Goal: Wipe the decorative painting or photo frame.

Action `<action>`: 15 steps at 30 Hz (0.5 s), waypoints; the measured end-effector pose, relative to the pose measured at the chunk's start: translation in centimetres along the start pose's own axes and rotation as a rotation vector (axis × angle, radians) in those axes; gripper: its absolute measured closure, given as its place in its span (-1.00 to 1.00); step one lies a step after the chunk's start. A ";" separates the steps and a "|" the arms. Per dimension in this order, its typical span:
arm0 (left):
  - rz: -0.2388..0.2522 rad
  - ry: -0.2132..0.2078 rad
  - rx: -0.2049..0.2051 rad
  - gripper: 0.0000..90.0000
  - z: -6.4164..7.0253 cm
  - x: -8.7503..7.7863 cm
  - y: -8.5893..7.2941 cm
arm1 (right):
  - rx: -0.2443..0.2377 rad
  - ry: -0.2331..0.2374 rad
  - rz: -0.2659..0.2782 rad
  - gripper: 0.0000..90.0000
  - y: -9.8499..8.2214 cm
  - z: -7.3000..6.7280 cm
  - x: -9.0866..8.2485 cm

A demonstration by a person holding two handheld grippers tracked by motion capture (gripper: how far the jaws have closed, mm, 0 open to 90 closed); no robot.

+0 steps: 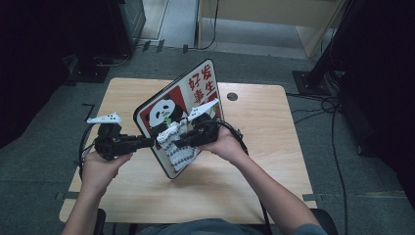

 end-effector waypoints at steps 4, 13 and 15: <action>-0.001 -0.001 -0.001 0.68 0.0 0.0 0.0 | 0.004 -0.001 0.002 0.69 -0.4 0.1 0.2; -0.001 0.000 -0.001 0.68 0.0 0.0 0.0 | 0.006 -0.002 -0.004 0.69 -1.4 0.1 0.7; -0.001 0.000 0.001 0.68 0.0 0.0 0.0 | 0.010 -0.001 -0.005 0.69 -1.6 0.1 0.8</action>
Point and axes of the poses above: each handheld gripper's, and its own axes: x roughly forward along the jaws, y roughly out of its top, z roughly to its right, the point moved 3 cm from there along x, roughly forward along the jaws, and after that the axes turned 2 degrees about -x, right-handed, at the moved point
